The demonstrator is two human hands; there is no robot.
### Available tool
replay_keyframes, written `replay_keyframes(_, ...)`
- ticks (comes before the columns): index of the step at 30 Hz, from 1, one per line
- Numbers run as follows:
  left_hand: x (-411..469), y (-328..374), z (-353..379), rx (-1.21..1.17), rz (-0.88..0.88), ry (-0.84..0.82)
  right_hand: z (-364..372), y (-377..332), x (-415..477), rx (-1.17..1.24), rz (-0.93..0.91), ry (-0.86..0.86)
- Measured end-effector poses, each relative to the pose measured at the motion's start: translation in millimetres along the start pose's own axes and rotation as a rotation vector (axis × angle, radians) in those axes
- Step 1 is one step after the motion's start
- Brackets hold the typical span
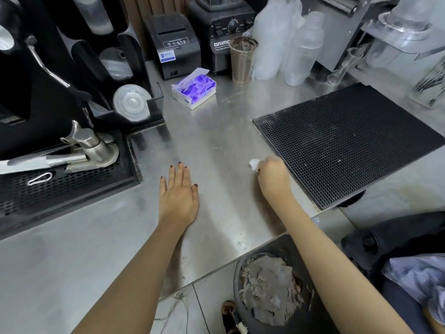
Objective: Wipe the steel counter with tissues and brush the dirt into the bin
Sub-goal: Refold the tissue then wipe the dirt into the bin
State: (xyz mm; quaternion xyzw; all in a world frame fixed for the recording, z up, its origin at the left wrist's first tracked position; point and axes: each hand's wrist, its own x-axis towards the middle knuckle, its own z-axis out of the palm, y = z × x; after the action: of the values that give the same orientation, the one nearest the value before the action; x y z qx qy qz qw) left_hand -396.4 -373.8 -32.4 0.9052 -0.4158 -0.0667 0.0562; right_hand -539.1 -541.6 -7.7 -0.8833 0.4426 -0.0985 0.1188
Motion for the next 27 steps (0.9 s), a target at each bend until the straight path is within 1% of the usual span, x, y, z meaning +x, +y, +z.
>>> replay_keyframes(1,-0.1,0.2,-0.4,-0.001,-0.003,0.0,1.0,-3.6,23.0,0.015,0.02,-0.047)
replay_keyframes(4,-0.4,1.3,-1.5,-0.007,-0.007,0.004,-2.8,-15.8,65.9,0.044,0.055,-0.065)
replay_keyframes(7,-1.7,1.6,-1.7,-0.007,-0.007,0.017,0.2,-12.9,51.6,0.052,0.01,-0.162)
replay_keyframes(8,-3.5,1.8,-1.3,-0.006,-0.01,0.014,2.3,-10.0,38.2,0.004,-0.014,-0.177)
replay_keyframes(10,-2.6,1.4,0.8,0.002,-0.012,0.022,5.0,-7.0,12.6,-0.101,-0.063,-0.137)
replay_keyframes(12,-1.9,0.9,1.0,0.006,-0.012,0.03,-1.0,-12.1,12.2,-0.125,-0.109,-0.112)
replay_keyframes(14,-0.7,0.7,1.7,0.01,-0.008,0.028,-11.3,-22.4,40.7,-0.054,-0.056,-0.15)
replay_keyframes(18,0.7,0.7,3.1,0.001,-0.006,0.038,-13.9,-32.7,126.5,0.046,0.022,-0.088)
replay_keyframes(21,0.0,1.2,2.3,-0.014,-0.002,0.037,-12.1,-38.9,154.6,0.057,0.013,-0.093)
replay_keyframes(24,0.2,2.3,0.5,-0.02,-0.006,0.041,-9.7,-37.8,147.5,0.075,-0.036,-0.091)
replay_keyframes(27,0.0,1.5,2.3,-0.017,-0.001,0.043,-0.3,-21.1,121.2,0.02,0.001,-0.124)
